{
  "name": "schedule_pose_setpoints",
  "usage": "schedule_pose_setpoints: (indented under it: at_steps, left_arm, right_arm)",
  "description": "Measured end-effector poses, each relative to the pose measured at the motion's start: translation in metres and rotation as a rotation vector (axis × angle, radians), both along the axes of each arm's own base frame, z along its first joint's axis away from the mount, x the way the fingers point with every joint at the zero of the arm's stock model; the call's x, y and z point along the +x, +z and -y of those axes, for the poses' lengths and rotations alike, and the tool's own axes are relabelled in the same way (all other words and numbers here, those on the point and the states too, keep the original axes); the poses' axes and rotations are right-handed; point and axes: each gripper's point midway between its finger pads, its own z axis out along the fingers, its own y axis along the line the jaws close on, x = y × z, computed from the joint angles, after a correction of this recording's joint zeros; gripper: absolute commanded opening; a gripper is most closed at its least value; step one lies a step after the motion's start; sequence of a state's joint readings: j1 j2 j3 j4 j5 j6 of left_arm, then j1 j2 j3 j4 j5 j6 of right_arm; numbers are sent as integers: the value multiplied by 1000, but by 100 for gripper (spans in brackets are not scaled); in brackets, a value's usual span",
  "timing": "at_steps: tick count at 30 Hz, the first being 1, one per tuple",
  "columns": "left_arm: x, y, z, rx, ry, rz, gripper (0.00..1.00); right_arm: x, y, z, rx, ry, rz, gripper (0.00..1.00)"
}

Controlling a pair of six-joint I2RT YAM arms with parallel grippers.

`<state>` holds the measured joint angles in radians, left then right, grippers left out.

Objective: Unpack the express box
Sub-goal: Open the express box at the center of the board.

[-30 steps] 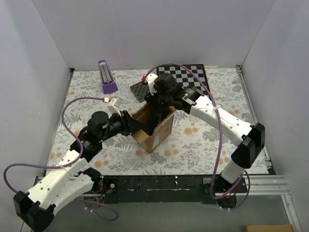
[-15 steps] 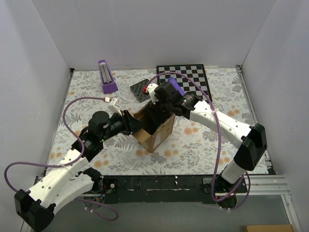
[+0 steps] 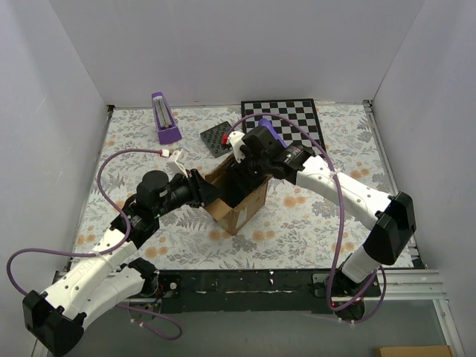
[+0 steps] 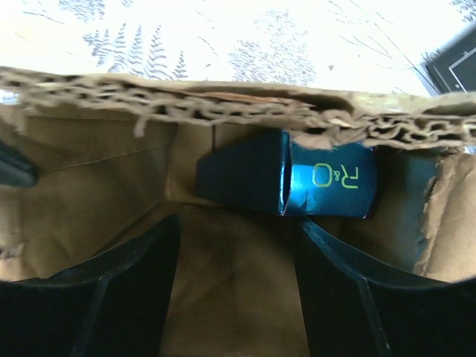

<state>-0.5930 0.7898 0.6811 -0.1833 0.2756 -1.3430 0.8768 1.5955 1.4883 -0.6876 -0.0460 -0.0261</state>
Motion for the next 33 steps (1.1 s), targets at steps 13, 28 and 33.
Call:
schedule_pose_setpoints:
  at_steps: [13,28,33]
  left_arm:
    - [0,0,1,-2,-2,0,33]
    - [0,0,1,-9,-1,-2,34]
    - [0,0,2,-12,-4,1,34]
  right_arm:
    - [-1,41,-7,135,-4,66,81]
    - [24,26,-1,60,-116,109,88]
    - [27,27,-4,70,-120,118,80]
